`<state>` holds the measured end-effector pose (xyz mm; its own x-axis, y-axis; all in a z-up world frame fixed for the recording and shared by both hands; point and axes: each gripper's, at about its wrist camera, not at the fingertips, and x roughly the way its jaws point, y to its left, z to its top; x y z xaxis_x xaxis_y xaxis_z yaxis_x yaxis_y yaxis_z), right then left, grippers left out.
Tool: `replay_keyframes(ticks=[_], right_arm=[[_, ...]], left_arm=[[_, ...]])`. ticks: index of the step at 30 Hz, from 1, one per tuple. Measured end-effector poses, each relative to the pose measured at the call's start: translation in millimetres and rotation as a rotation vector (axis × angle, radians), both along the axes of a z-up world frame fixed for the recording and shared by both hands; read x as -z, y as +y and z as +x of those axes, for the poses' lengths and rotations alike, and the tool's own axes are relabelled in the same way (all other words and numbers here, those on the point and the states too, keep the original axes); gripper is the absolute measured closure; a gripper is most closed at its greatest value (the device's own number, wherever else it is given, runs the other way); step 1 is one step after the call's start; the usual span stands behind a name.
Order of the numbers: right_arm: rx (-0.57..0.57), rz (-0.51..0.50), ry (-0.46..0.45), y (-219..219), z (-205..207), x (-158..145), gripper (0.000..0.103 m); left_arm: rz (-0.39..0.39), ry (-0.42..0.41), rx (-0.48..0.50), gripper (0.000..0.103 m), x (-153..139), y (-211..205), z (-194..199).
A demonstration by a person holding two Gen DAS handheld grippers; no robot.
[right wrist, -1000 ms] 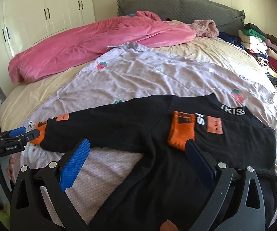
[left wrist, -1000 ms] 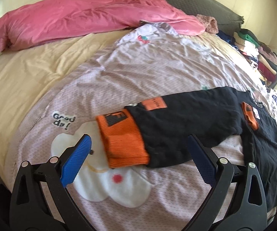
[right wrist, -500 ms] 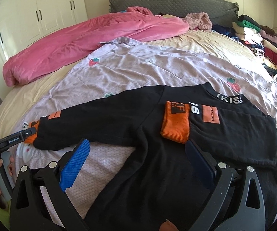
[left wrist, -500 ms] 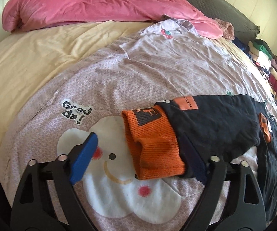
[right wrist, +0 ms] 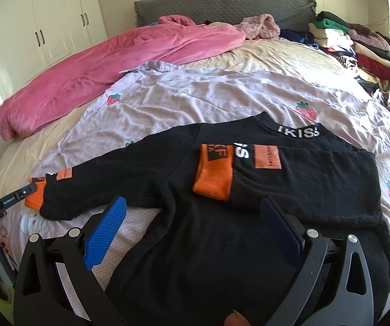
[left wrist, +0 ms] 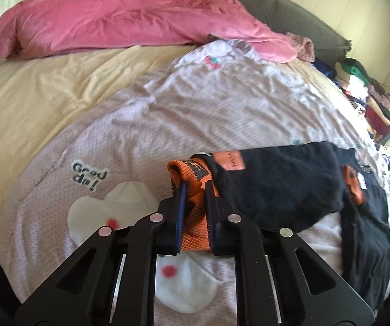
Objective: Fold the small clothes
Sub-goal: 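Carry the held sleeve across the back with the left tool and release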
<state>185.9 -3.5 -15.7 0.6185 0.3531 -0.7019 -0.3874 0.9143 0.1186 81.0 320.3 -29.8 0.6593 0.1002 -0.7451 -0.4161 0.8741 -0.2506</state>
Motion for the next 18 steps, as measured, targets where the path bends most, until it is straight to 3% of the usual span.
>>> replay_keyframes(ticks=[9, 18], right_arm=[[0.051, 0.057, -0.004, -38.0, 1.2, -5.8, 0.004], [0.129, 0.102, -0.003, -90.5, 2.9, -6.2, 0.004]], left_arm=[[-0.004, -0.082, 0.109, 0.098, -47.0, -46.9, 14.4], [-0.015, -0.098, 0.232, 0.099, -66.3, -108.5, 41.0]])
